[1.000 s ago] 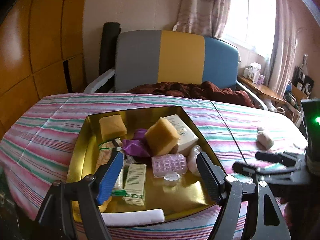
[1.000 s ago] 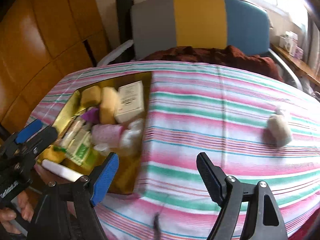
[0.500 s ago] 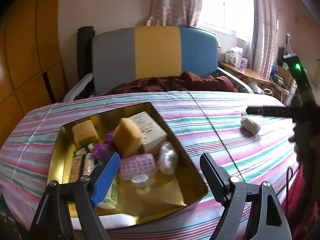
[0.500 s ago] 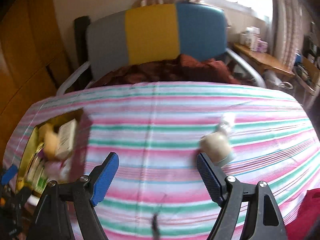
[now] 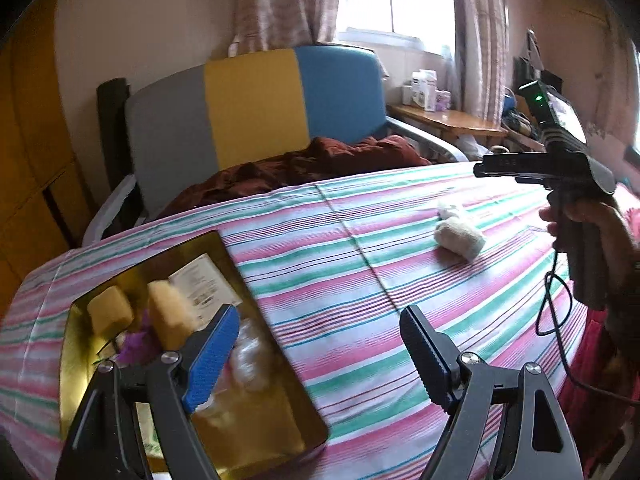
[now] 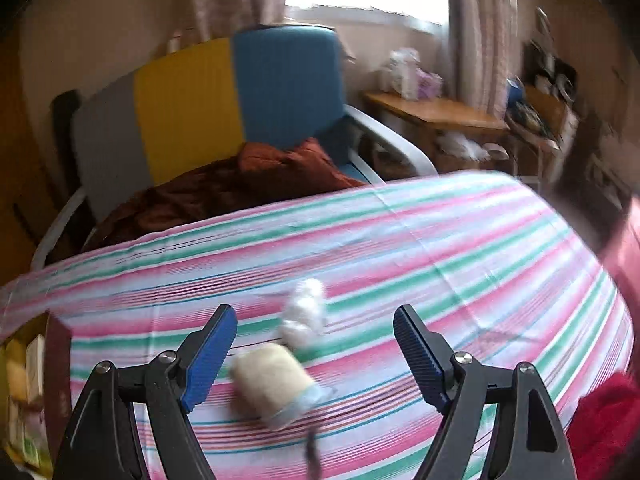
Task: Organize objects
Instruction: 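Move both tools back to the last items on the sheet, then grasp the cream knit bundle with the left tool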
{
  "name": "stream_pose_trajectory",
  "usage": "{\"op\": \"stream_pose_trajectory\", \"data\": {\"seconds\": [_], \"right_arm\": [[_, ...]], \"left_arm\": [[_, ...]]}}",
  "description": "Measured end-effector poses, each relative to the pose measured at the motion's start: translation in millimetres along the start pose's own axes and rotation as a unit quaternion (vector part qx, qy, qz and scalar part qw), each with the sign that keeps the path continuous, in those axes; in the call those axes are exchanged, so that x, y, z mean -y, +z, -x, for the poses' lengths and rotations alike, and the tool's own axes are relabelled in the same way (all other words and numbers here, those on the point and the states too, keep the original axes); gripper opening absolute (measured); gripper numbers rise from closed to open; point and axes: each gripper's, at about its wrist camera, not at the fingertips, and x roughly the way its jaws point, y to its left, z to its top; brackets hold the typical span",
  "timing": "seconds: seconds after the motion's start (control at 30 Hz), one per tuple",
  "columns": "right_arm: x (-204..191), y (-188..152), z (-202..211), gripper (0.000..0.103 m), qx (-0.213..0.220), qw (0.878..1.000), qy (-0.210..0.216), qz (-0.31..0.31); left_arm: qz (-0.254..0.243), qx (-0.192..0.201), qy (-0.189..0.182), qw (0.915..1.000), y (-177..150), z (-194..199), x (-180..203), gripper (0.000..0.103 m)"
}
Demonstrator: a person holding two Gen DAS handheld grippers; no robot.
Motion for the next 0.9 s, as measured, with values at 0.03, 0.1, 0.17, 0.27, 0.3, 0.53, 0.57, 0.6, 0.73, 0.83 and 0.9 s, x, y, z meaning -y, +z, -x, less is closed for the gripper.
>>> {"op": "stream_pose_trajectory", "data": {"seconds": [0.03, 0.1, 0.17, 0.27, 0.3, 0.53, 0.57, 0.6, 0.73, 0.83, 0.9], "right_arm": [[5.9, 0.4, -0.1, 0.082, -0.003, 1.000, -0.001, -0.014], [14.4, 0.8, 1.8, 0.082, -0.002, 0.999, 0.003, -0.034], [23.6, 0.4, 1.1, 0.082, -0.008, 0.999, 0.008, -0.052], [36.9, -0.6, -3.3, 0.082, -0.024, 0.996, 0.018, -0.083], [39.8, -0.9, -5.5, 0.082, -0.029, 0.995, 0.019, -0.089], [54.9, -6.0, -10.3, 0.082, -0.052, 0.990, 0.030, -0.129], [57.5, -6.1, -10.7, 0.082, -0.053, 0.989, 0.033, -0.135], [60.0, -6.7, -10.8, 0.082, -0.055, 0.988, 0.036, -0.142], [66.1, -7.7, -15.1, 0.082, -0.066, 0.984, 0.044, -0.160], [69.8, -8.3, -15.5, 0.082, -0.068, 0.982, 0.049, -0.171], [71.7, -7.9, -16.7, 0.082, -0.069, 0.981, 0.052, -0.176]], "left_arm": [[-0.003, -0.002, -0.004, 1.0000, 2.6, -4.0, 4.0, 0.083], [-0.004, -0.009, -0.015, 0.9998, 7.6, -14.0, 11.6, 0.083], [-0.005, -0.018, -0.025, 0.9995, 12.2, -25.0, 21.2, 0.083], [-0.011, -0.034, -0.036, 0.9987, 16.8, -42.9, 34.5, 0.083], [-0.012, -0.041, -0.041, 0.9983, 18.6, -50.0, 39.0, 0.083], [-0.006, -0.079, -0.071, 0.9943, 29.2, -89.6, 65.7, 0.083], [-0.005, -0.084, -0.075, 0.9936, 31.9, -95.7, 69.5, 0.082], [-0.003, -0.088, -0.078, 0.9930, 35.6, -101.5, 72.3, 0.081], [0.013, -0.105, -0.098, 0.9895, 50.3, -125.7, 83.3, 0.081], [0.025, -0.120, -0.115, 0.9858, 61.2, -145.2, 93.0, 0.079], [0.035, -0.129, -0.126, 0.9830, 67.6, -157.5, 99.6, 0.079]]}}
